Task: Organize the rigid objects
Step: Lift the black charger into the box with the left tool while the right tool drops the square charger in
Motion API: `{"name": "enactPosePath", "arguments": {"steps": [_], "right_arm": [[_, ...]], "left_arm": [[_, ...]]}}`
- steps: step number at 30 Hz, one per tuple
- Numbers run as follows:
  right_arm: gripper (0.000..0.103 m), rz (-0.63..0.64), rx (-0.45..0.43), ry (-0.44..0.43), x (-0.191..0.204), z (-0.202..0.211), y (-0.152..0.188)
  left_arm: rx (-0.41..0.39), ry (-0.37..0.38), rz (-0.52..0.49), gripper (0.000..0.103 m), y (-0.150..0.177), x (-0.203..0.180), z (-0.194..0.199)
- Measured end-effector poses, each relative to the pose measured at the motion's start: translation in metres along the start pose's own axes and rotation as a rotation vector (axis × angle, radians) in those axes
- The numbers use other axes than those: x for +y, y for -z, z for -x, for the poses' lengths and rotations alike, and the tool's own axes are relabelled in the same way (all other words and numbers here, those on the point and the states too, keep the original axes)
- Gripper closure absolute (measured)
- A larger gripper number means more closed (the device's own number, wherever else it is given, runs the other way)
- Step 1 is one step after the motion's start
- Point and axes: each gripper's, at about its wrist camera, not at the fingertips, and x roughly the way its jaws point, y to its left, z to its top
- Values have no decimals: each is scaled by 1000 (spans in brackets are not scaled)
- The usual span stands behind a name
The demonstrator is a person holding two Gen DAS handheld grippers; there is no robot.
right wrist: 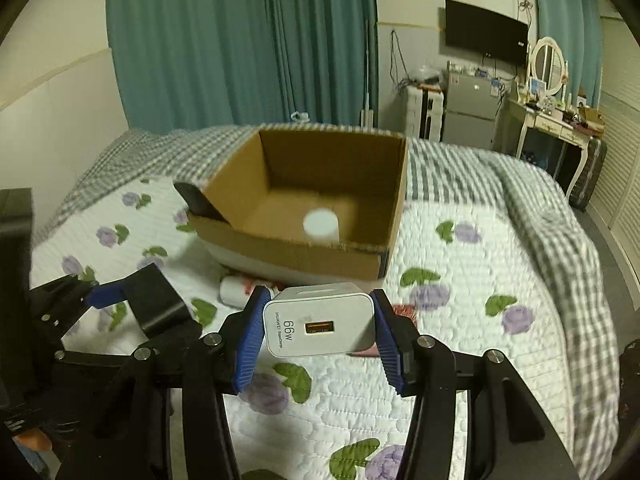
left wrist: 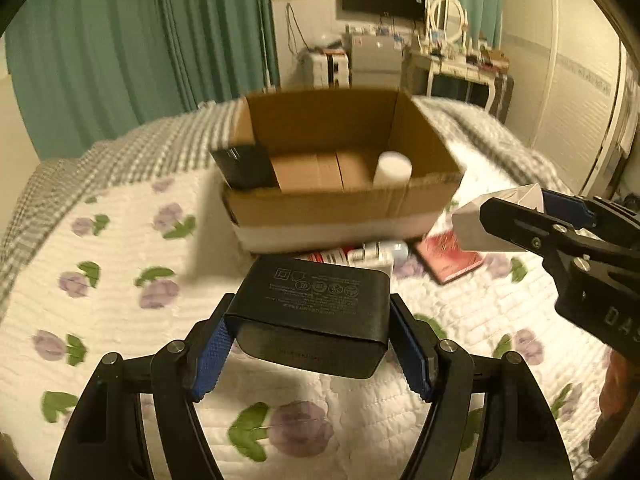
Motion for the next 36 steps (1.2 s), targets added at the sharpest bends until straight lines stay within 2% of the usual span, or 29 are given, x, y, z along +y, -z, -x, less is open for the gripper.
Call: {"name": "enactPosePath", "arguments": {"steps": [6, 10, 13, 16, 21, 26, 32, 36], "right_arm": [[53, -3, -77, 12, 10, 37, -38], [53, -13, -94, 20, 10, 54, -67], [53, -41, -91, 19, 7, 58, -90], [53, -43, -125, 16, 4, 66, -112], [53, -86, -181, -19, -10, 55, -138], [53, -62, -169, -16, -22, 2, -158], [53, -36, -153, -36, -30, -51, -152], [53, -24, -143, -46, -37, -75, -143]], "left_arm": [[-83, -19, 11, 29, -29, 20, 44], [-139, -22, 14, 29, -51, 27, 70], [-152, -6, 47, 29, -71, 31, 80], [-150, -11, 37, 29, -87, 30, 75], [-155, -15, 11, 29, -113, 27, 46], [-108, -15, -11, 29, -133, 24, -15], [-46, -8, -44, 29, -135, 17, -89], [-15, -4, -66, 28, -133, 15, -112]]}}
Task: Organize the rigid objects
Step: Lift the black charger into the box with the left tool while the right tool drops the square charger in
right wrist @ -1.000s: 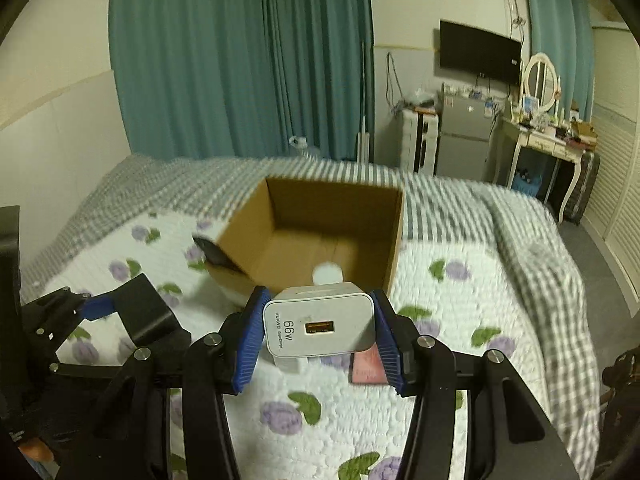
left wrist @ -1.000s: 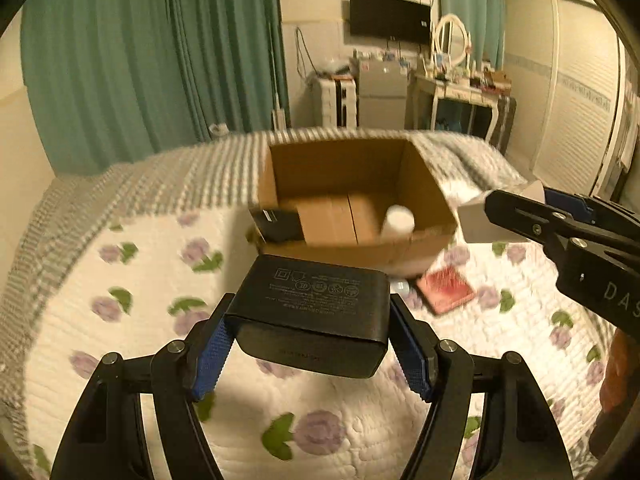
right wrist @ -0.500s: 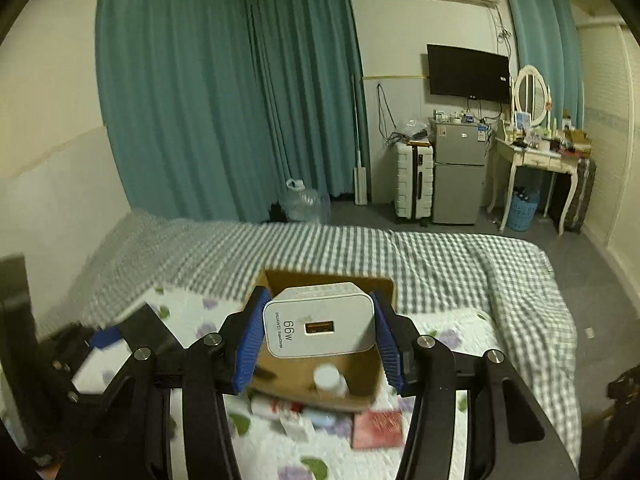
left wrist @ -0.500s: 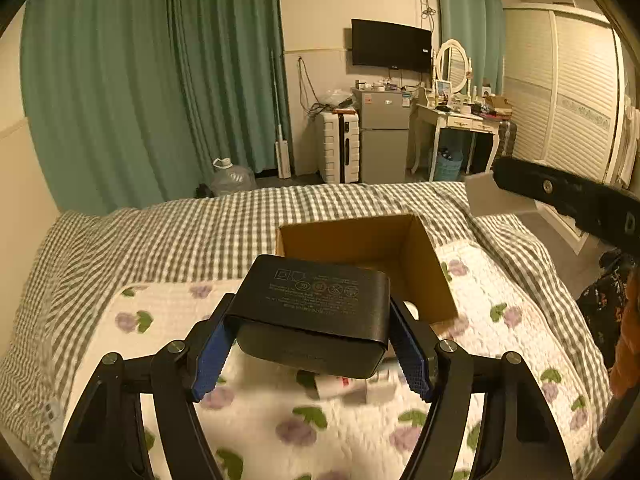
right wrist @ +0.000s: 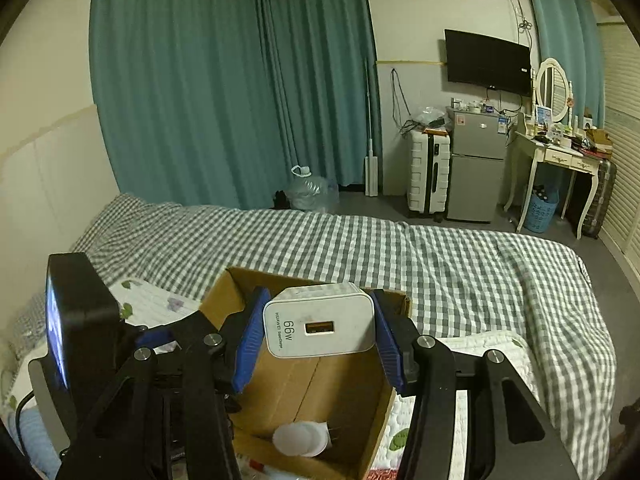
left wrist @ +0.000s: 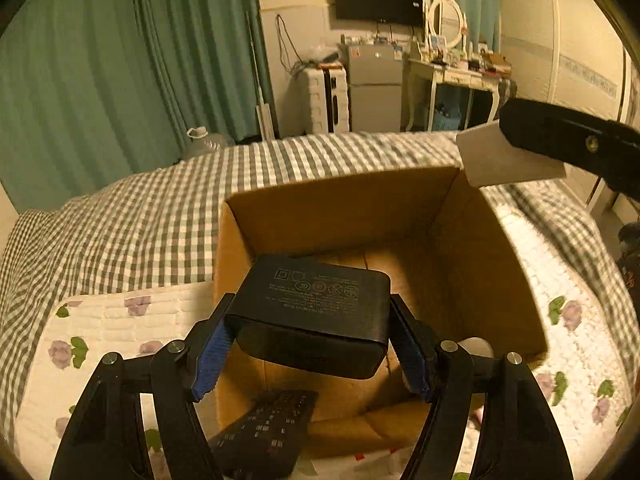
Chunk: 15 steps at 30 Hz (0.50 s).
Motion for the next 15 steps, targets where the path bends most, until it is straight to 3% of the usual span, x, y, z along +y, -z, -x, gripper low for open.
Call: {"name": "enactPosePath", "arguments": {"steps": [8, 12, 15], "right_arm": [[53, 12, 34, 21, -14, -26, 17], [53, -16, 75, 17, -22, -41, 25], [53, -35, 108, 7, -23, -55, 29]], "left_arm": [[46, 1, 1, 28, 2, 1, -15], [-51, -75, -60, 27, -5, -3, 2], [-55, -56, -58, 27, -7, 3, 7]]}}
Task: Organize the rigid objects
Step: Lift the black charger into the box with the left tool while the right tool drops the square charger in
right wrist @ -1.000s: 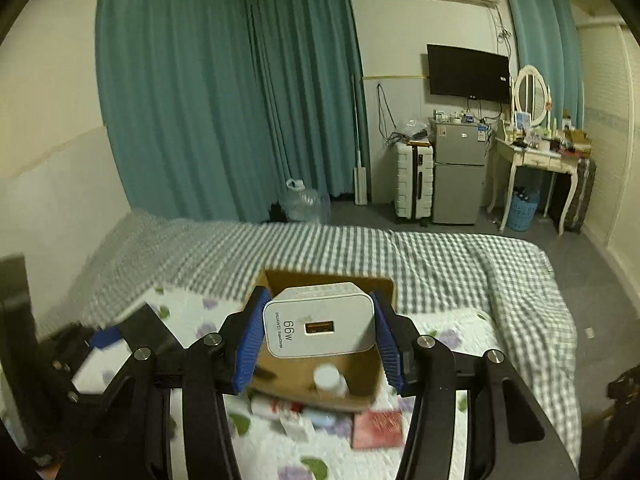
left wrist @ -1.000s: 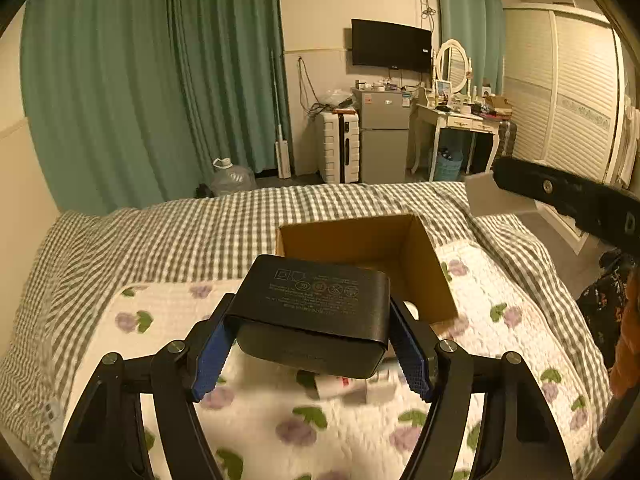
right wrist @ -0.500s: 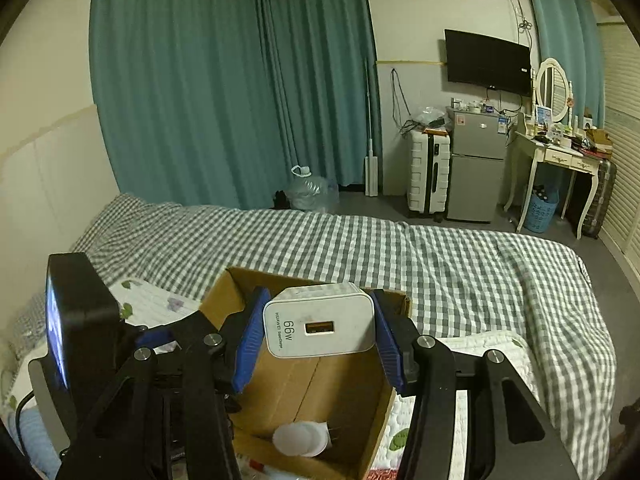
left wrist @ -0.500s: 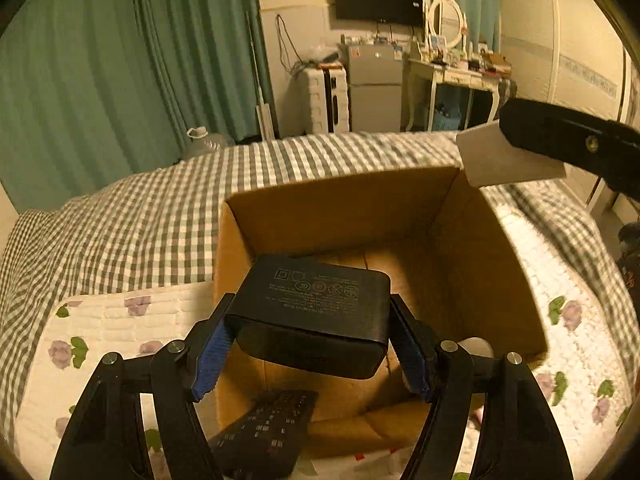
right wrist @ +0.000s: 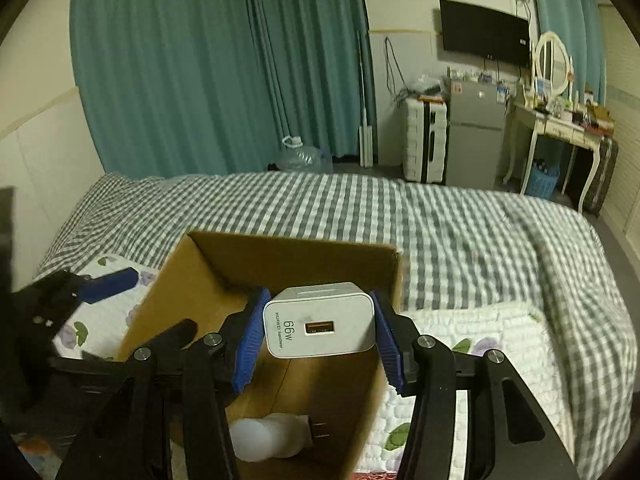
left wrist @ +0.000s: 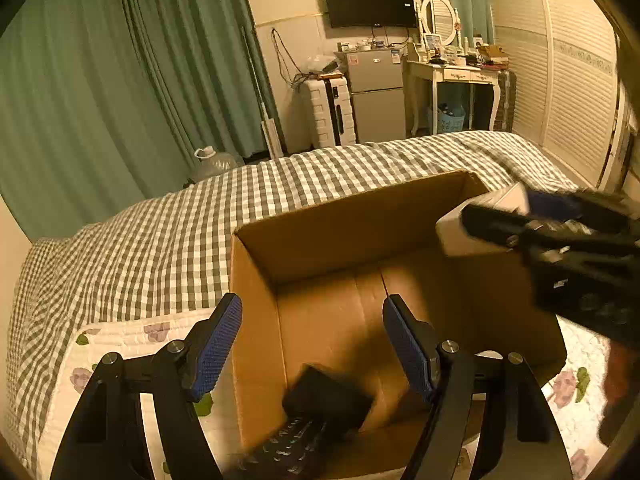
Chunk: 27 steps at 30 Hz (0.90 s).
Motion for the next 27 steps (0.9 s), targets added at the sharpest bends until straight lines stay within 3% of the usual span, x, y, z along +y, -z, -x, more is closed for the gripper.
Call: {"name": "enactPosePath", "arguments": {"steps": [7, 8, 10, 20, 27], "right_arm": [[52, -2, 25, -11, 13, -12, 5], [36, -10, 26, -6, 13, -11, 4], [17, -36, -20, 8, 11, 2, 0], [10, -1, -120, 92, -6, 135, -8], [9, 10, -110, 156, -20, 181, 33]], "left_arm": [[-16, 17, 61, 27, 8, 14, 13], [-21, 20, 67, 27, 8, 15, 19], [-32, 16, 71, 27, 8, 14, 31], [-76, 11, 124, 27, 35, 0, 118], [-19, 51, 198, 27, 73, -26, 122]]}}
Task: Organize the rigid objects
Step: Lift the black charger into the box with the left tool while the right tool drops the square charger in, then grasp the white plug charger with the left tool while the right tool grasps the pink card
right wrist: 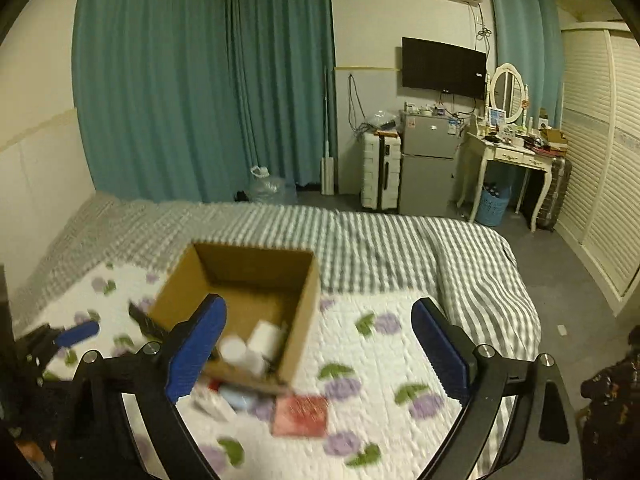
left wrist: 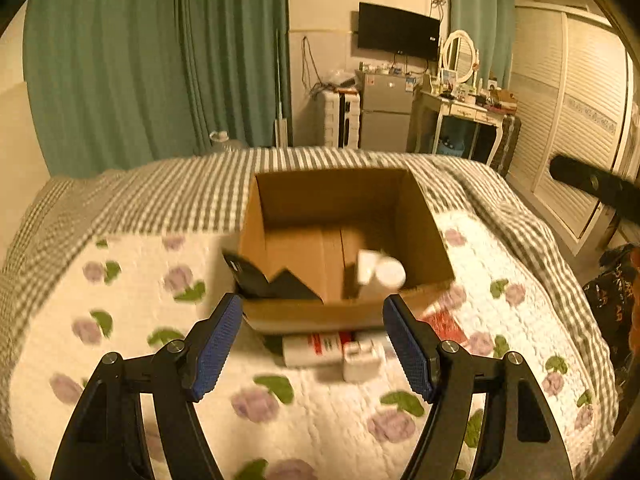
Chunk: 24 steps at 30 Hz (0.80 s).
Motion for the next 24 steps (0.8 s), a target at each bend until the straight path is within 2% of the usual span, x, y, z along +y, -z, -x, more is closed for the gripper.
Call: {"name": "enactPosePath", "arguments": {"steps": [3, 9, 16, 17, 22, 24], "right_arm": [[9, 4, 41, 24, -3, -8, 31], [9, -73, 157, 40, -30, -50, 86], [9, -71, 218, 14, -34, -88, 113], [9, -60, 221, 13, -32, -92, 114], [9, 0, 236, -9, -19, -106, 122], [9, 24, 246, -12, -14, -110, 126]], "left_arm": [[30, 33, 26, 27, 18, -9, -11], [96, 29, 42, 27, 50, -25, -46], [147, 20, 56, 27, 73, -38, -90], [149, 23, 56, 30, 74, -39, -95], [161, -27, 38, 31, 79, -43, -113], [179, -37, 32, 59, 81, -43, -119]]}}
